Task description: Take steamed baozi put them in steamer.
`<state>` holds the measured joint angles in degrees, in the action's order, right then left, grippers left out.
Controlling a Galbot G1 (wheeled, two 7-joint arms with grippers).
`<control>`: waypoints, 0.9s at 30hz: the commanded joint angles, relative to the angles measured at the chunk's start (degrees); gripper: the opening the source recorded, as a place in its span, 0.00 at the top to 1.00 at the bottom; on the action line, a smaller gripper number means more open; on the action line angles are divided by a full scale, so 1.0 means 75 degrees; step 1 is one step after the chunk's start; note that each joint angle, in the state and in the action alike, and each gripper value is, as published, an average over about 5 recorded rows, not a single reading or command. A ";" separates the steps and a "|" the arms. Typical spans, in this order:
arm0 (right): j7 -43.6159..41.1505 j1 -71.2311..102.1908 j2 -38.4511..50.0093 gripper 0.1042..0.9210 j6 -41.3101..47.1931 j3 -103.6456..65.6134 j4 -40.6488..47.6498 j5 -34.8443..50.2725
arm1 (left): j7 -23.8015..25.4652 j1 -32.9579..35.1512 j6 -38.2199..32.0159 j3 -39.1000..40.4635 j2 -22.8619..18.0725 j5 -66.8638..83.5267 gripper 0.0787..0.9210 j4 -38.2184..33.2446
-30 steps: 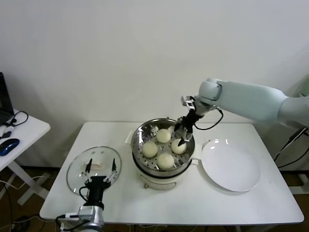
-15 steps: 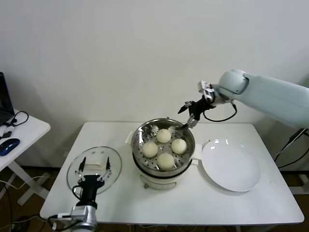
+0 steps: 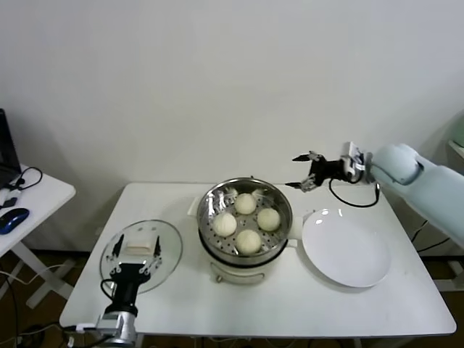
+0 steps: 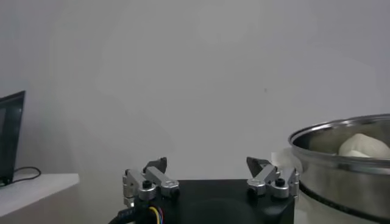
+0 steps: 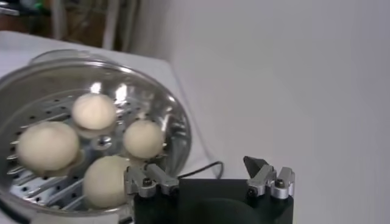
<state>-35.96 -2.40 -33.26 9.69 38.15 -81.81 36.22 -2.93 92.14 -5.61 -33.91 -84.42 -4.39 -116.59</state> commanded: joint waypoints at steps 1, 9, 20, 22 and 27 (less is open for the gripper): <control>0.2215 0.6587 -0.0331 0.12 -0.0501 -0.7031 -0.1301 -0.1333 | 0.0593 0.0024 0.0091 -0.0215 0.0000 -0.0149 0.12 -0.0011; 0.2556 0.9340 -0.2620 0.12 -0.0840 -0.9933 -0.2342 -0.1905 | 0.0384 -0.0080 0.0441 -0.0257 0.0051 0.0390 0.12 -0.0181; 0.2816 1.1163 -0.5682 0.12 -0.1851 -1.0908 -0.3298 -0.2405 | 0.0628 -0.0018 0.0506 -0.0252 0.0049 0.0878 0.12 -0.0330; 0.2938 1.1573 -0.5812 0.12 -0.2061 -1.0862 -0.3445 -0.2384 | 0.0661 -0.0006 0.0462 -0.0297 0.0060 0.0984 0.12 -0.0296; 0.3080 1.2407 -0.5701 0.12 -0.2459 -1.0798 -0.3652 -0.2242 | 0.0675 0.0123 0.0399 -0.0436 0.0065 0.0983 0.12 -0.0321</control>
<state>-16.24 70.96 -64.40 -1.93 -34.32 -103.05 20.81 1.14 92.32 -2.58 -36.19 -83.98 1.03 -118.94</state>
